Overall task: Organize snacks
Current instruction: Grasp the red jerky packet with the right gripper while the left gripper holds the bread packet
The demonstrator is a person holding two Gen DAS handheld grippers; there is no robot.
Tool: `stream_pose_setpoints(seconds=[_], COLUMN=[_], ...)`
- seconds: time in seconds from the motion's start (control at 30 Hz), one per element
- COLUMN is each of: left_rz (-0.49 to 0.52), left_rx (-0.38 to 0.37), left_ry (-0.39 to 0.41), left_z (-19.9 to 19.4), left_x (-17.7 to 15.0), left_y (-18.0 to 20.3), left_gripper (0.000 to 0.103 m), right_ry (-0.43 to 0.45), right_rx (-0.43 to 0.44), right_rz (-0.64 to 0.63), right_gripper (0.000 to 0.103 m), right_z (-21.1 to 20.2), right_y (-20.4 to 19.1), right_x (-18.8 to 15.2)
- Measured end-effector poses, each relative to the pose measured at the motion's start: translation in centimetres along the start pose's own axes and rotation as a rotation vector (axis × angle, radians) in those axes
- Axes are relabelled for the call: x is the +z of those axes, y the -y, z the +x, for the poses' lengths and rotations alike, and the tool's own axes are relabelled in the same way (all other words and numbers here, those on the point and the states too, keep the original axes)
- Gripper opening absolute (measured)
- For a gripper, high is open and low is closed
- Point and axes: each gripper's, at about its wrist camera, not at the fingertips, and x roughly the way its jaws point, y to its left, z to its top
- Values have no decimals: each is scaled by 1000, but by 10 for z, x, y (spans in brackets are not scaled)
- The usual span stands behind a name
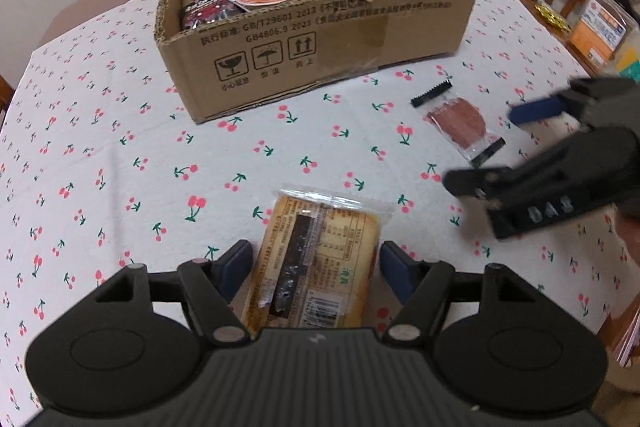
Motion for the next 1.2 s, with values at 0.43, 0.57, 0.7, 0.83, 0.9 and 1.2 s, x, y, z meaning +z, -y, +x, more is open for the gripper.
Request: stream_pose_setpoints(seconds=[0.43, 0.57, 0.7, 0.83, 0.9, 1.2], left_rz=[72, 74, 85, 89, 90, 75], left_rx=[-29, -34, -33, -38, -37, -25], left_ry=[-14, -16, -19, -28, -28, -21], left_z=[-1, -3, -4, -5, -8, -26], left_x=[2, 2, 1, 2, 3, 11], left_y=[-2, -2, 1, 2, 2, -2], left_gripper=[63, 56, 56, 56, 56, 56], right_ry=[43, 53, 54, 44, 34, 9], right_rx=[14, 15, 15, 13, 12, 28], right_rz=[-29, -32, -38, -39, -37, -44], right_gripper=[87, 74, 54, 51, 51, 50], right_z=[6, 4, 1, 0, -1, -19], right_y=[-9, -11, -13, -12, -12, -11], right_x=[16, 17, 20, 21, 21, 18])
